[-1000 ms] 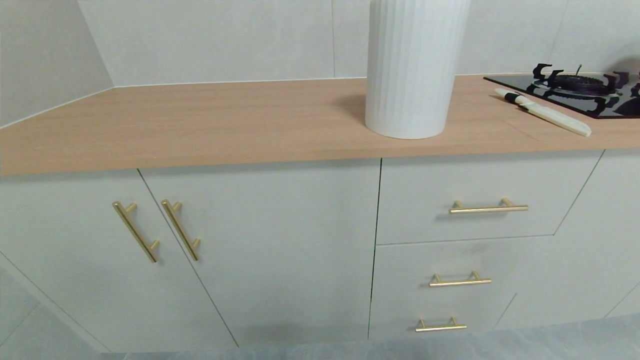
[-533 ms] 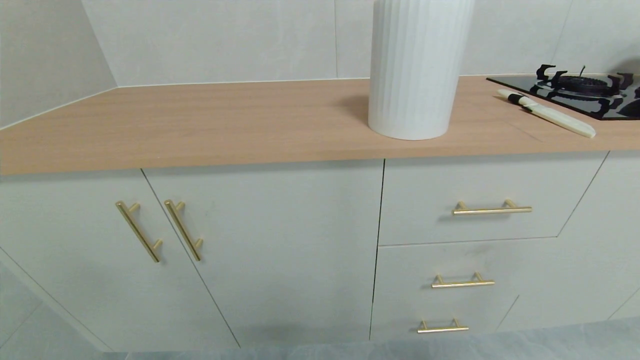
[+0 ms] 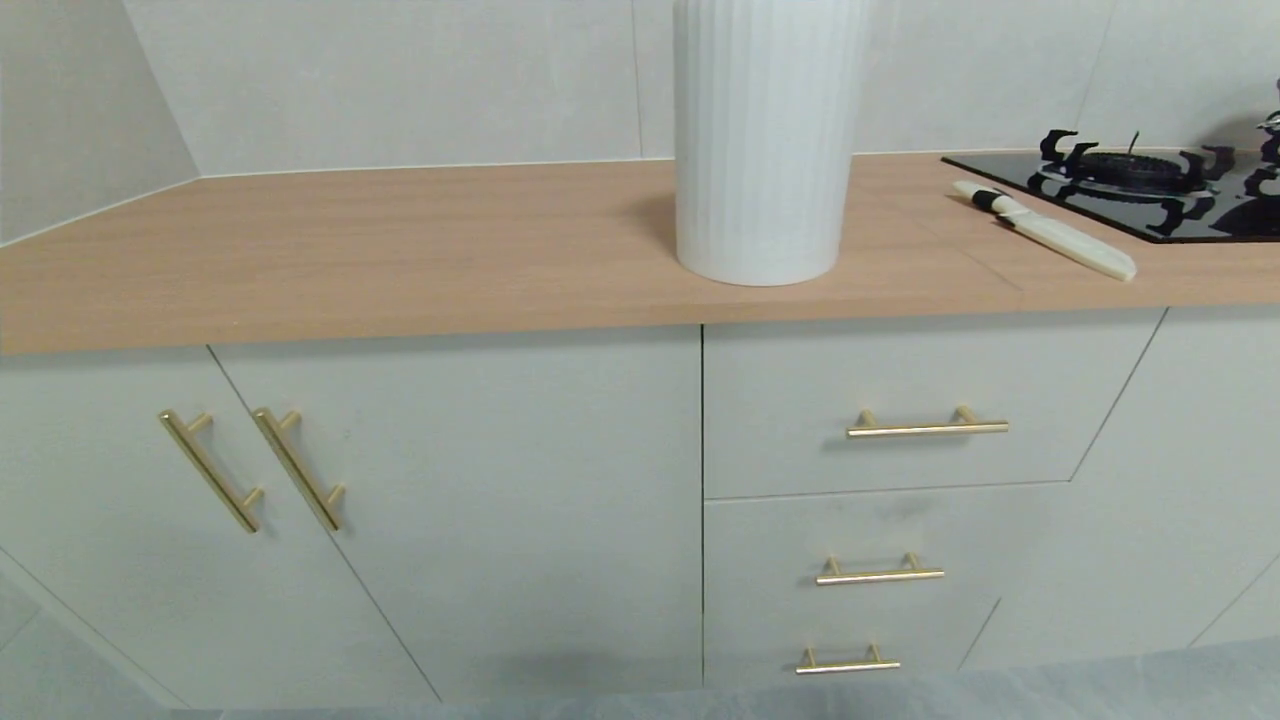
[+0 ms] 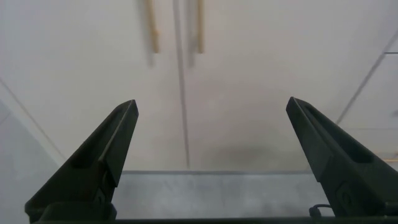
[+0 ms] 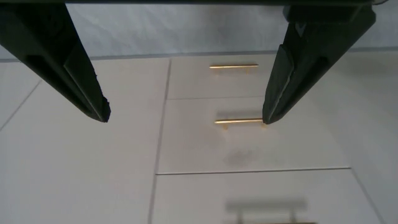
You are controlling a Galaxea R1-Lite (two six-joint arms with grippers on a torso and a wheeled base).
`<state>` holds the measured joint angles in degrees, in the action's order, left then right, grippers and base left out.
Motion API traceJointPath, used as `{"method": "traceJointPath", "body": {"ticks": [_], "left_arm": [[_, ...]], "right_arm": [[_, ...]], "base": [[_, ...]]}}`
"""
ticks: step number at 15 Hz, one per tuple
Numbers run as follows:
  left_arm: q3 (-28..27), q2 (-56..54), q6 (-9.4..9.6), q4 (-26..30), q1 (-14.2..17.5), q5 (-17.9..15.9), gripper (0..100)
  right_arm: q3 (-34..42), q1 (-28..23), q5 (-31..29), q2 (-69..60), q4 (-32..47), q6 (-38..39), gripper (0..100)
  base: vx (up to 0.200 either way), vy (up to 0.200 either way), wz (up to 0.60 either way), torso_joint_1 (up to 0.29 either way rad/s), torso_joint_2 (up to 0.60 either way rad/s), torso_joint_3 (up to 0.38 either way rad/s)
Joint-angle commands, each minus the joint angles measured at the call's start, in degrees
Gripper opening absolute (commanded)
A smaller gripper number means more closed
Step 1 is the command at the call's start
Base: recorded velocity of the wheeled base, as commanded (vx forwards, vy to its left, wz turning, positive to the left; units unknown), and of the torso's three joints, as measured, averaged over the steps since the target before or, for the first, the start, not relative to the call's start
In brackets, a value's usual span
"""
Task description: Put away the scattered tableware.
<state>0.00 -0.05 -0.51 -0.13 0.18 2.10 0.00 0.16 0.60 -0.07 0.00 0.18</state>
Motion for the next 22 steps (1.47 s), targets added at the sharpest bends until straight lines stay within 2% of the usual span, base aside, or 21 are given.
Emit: {"method": "traceJointPath", "body": {"ticks": [1,3,7,15,22], "left_arm": [[0.0,0.0,-0.02,0.0,0.0,0.0,100],[0.0,0.0,-0.02,0.0,0.1,0.0,100],[0.0,0.0,-0.02,0.0,0.0,0.0,100],[0.0,0.0,-0.19,0.0,0.0,0.0,100],[0.0,0.0,-0.19,0.0,0.0,0.0,100]], "right_arm": [[0.0,0.0,0.0,0.1,-0.1,-0.1,100],[0.0,0.0,0.0,0.1,0.0,0.0,100],[0.0,0.0,0.0,0.1,0.0,0.0,100],[0.0,0.0,0.0,0.1,0.0,-0.1,100],[0.0,0.0,0.0,0.1,0.0,-0.1,100]], "base": [[0.0,-0.2,0.0,-0.002,0.0,0.002],[0.0,-0.2,0.0,0.002,0.0,0.0],[0.0,0.0,0.0,0.0,0.0,0.0],[0.2,0.0,0.0,-0.002,0.0,0.002],[0.0,0.0,0.0,0.0,0.0,0.0]]}}
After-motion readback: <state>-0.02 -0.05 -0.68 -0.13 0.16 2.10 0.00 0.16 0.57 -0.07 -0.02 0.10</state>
